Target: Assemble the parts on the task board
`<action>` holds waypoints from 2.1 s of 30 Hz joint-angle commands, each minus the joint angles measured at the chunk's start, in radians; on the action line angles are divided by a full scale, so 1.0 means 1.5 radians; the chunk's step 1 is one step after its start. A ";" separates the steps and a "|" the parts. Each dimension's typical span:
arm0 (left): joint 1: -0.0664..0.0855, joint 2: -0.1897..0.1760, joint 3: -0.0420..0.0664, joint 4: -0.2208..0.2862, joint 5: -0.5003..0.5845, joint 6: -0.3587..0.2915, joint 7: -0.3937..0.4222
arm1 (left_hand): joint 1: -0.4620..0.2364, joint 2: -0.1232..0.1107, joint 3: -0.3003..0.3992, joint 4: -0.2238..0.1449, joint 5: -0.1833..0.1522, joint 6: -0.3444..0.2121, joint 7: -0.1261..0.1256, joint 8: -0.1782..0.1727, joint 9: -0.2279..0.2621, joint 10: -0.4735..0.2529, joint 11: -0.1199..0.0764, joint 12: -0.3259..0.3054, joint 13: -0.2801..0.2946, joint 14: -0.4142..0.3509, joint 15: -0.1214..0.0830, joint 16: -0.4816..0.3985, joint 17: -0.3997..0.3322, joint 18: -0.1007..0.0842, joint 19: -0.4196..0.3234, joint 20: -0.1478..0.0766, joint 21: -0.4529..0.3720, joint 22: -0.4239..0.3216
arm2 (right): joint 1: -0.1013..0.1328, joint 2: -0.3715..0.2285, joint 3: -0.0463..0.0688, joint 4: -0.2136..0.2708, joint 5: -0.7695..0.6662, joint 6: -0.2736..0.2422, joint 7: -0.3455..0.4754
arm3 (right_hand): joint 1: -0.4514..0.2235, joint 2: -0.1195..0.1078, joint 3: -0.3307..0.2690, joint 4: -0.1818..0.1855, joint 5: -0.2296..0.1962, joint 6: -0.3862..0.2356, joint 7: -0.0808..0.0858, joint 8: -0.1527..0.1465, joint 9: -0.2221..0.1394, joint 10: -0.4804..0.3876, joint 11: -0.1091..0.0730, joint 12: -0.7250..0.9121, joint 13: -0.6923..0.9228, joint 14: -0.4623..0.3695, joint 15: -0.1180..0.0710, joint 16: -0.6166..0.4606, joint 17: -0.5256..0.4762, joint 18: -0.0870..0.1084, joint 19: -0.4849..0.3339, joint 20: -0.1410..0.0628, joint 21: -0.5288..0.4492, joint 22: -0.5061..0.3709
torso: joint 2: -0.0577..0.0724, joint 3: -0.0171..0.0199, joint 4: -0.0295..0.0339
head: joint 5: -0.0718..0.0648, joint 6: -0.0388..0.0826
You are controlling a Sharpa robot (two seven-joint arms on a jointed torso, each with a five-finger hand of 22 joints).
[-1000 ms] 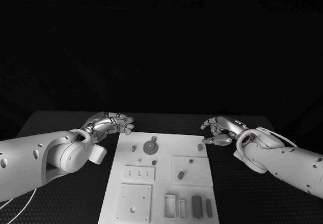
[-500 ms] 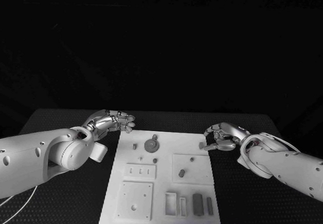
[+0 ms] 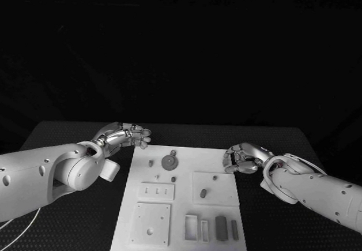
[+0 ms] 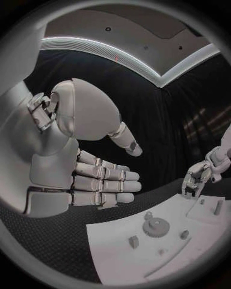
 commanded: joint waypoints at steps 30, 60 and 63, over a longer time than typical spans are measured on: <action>0.001 0.000 0.001 0.001 -0.005 0.011 0.004 | -0.007 0.002 0.003 -0.001 -0.001 -0.001 0.002 -0.004 0.001 -0.002 0.005 -0.004 0.000 -0.002 0.003 -0.005 0.001 -0.001 -0.006 0.000 0.003 0.009 | -0.007 0.014 0.000 -0.010 0.004 -0.003 0.009 | 0.003 0.034 0.037 0.005 -0.001 0.066 0.003 0.023 0.006 -0.076 0.004 0.009 -0.008 0.006 -0.012 0.005 0.002 0.015 0.003 0.001 0.007 0.013 | -0.001 -0.0006 -0.0006 | 0.001 -0.004; 0.001 0.002 0.001 -0.001 -0.005 0.011 0.003 | -0.007 0.002 0.004 -0.002 -0.001 -0.005 0.004 -0.007 0.001 -0.002 0.005 -0.005 0.000 -0.002 0.003 -0.006 0.001 -0.001 -0.007 0.000 0.003 0.009 | -0.008 0.016 0.000 -0.003 -0.008 -0.021 -0.004 | -0.001 0.051 0.120 0.007 -0.001 0.131 -0.024 0.061 0.027 -0.056 -0.020 0.009 -0.019 0.020 -0.034 0.006 0.000 0.015 0.016 0.000 0.022 0.012 | -0.001 -0.0010 -0.0008 | -0.001 -0.007; 0.001 0.002 0.001 -0.002 -0.005 0.011 0.003 | -0.007 0.002 0.004 -0.002 -0.001 -0.005 0.004 -0.007 0.001 -0.002 0.005 -0.005 0.000 -0.002 0.003 -0.006 0.001 -0.001 -0.007 0.000 0.003 0.009 | -0.009 0.016 0.000 0.001 -0.008 -0.027 -0.010 | -0.005 0.053 0.123 0.005 -0.001 0.135 -0.027 0.070 0.034 -0.054 -0.023 0.009 -0.019 0.021 -0.037 0.006 0.000 0.015 0.018 0.000 0.022 0.012 | -0.001 -0.0008 -0.0008 | -0.001 -0.008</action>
